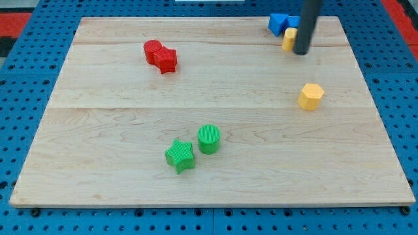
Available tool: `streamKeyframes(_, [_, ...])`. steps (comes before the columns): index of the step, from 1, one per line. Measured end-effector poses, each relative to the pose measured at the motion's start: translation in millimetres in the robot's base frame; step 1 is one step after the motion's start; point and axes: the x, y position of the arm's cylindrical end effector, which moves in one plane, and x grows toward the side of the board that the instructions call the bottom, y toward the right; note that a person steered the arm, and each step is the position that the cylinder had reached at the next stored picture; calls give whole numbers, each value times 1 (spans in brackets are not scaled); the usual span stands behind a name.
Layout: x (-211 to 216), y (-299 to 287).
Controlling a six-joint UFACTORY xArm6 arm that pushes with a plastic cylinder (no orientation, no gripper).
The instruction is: Move the yellow heart slightly to top right of the yellow hexagon
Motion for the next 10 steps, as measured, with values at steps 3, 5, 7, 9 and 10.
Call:
streamKeyframes(3, [-51, 5])
streamKeyframes(5, [25, -51])
streamKeyframes(7, [93, -100])
streamKeyframes(9, [-16, -145])
streamKeyframes(10, [-36, -114])
